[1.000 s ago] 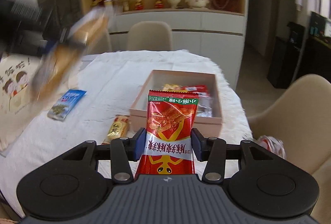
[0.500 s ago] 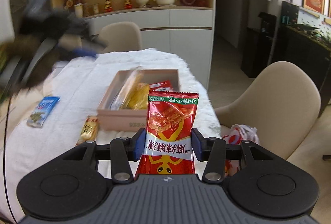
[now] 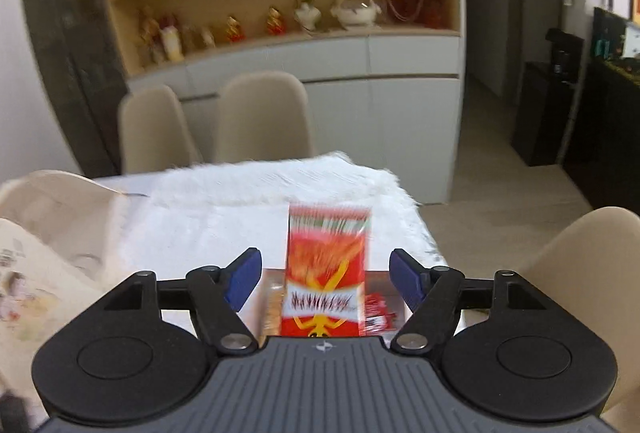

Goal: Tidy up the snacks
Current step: 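Carry the bread-stick and red packets over the pink box and release both, then grasp the blue seaweed packet with the right tool while the left tool grasps the gold rice cracker packet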

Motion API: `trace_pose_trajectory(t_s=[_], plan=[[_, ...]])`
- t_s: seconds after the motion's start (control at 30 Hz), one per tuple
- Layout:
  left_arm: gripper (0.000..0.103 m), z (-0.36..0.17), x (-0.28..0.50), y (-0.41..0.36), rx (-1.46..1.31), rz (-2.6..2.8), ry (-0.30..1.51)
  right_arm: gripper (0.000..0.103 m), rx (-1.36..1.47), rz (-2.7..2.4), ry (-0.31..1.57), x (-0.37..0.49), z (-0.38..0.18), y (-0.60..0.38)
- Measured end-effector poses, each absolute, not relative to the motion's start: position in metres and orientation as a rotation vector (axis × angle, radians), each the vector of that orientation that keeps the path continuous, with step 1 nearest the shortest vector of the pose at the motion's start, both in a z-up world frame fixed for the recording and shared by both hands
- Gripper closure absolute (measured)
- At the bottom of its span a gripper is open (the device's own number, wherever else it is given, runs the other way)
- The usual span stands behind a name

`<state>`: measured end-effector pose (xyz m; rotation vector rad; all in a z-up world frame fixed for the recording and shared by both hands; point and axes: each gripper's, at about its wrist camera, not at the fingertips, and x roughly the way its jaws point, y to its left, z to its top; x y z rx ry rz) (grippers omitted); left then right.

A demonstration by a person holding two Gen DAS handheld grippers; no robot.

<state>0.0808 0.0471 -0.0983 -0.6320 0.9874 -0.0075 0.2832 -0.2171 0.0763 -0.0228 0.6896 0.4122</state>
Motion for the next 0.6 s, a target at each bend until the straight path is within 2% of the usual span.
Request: trace_pose_trajectory(t_s=[0.23, 0.6], plan=[[0.067, -0.111, 0.060, 0.098, -0.681, 0.159, 0.996, 0.032, 0.043, 0.448, 0.844, 0.284, 0.012, -0.207], [0.067, -0.113, 0.063, 0.135, -0.685, 0.219, 0.965, 0.032, -0.112, 0.574, 0.931, 0.214, -0.072, -0.156]])
